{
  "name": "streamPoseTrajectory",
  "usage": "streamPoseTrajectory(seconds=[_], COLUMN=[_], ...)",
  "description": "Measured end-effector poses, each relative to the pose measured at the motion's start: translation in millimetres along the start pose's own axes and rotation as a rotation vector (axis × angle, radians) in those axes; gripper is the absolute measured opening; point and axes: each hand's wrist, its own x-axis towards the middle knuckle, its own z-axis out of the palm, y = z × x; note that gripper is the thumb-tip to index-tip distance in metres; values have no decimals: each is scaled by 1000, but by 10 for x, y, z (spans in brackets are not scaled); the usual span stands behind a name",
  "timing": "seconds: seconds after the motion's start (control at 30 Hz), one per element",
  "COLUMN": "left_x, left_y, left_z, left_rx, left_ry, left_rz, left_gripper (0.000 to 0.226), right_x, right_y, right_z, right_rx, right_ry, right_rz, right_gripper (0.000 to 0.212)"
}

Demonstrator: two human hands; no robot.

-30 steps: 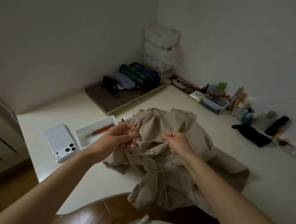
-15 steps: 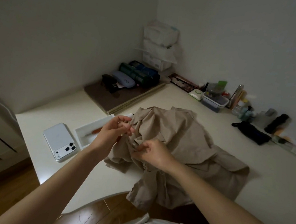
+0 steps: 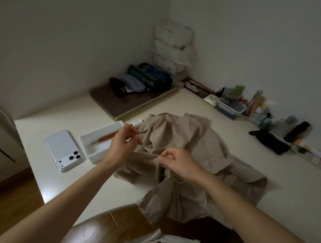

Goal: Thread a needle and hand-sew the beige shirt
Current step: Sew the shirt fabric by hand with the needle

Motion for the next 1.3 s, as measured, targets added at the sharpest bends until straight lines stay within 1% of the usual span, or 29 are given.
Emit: streamPoseTrajectory(seconds=[0.1,0.2,0.27,0.37,0.47,0.63,0.8,0.87,0.97,1.07,1.17,1.3], left_x=[-19,-38,-46,-71,-91,-83,-109,-118,-137,-147,-142,-152], left_y=[11,52,70,81,73,65,64,52,52,54,52,90], left_z=[-4,27,36,12,-32,-98,-95,-100,-112,-121,-140,-147], left_rx=[58,62,67,188,305,509,695,672,588,544,501,460], left_ry=[-53,-77,-116,-231,-316,-407,-417,-416,-436,-432,-439,-458], left_rz=[-2,-66,-139,-175,-149,-49,15,40,96,152,180,221], left_gripper=[5,7,14,27,36,17,21,20,13,7,3,11], right_x=[6,10,14,21,45,-7,-70,-73,-73,-83,-71,-37], right_y=[64,108,130,186,283,297,279,325,381,324,160,3], right_z=[-76,-110,-129,-156,-173,-207,-209,-211,-205,-210,-235,-169], right_rx=[3,-23,-24,-26,-35,-47,0,-10,-68,-122,-125,-136], right_ry=[12,15,23,43,67,65,34,30,-11,-49,22,159], right_rz=[14,21,32,66,105,137,137,137,171,203,188,29], right_gripper=[22,24,25,26,28,22,24,24,29,25,32,34])
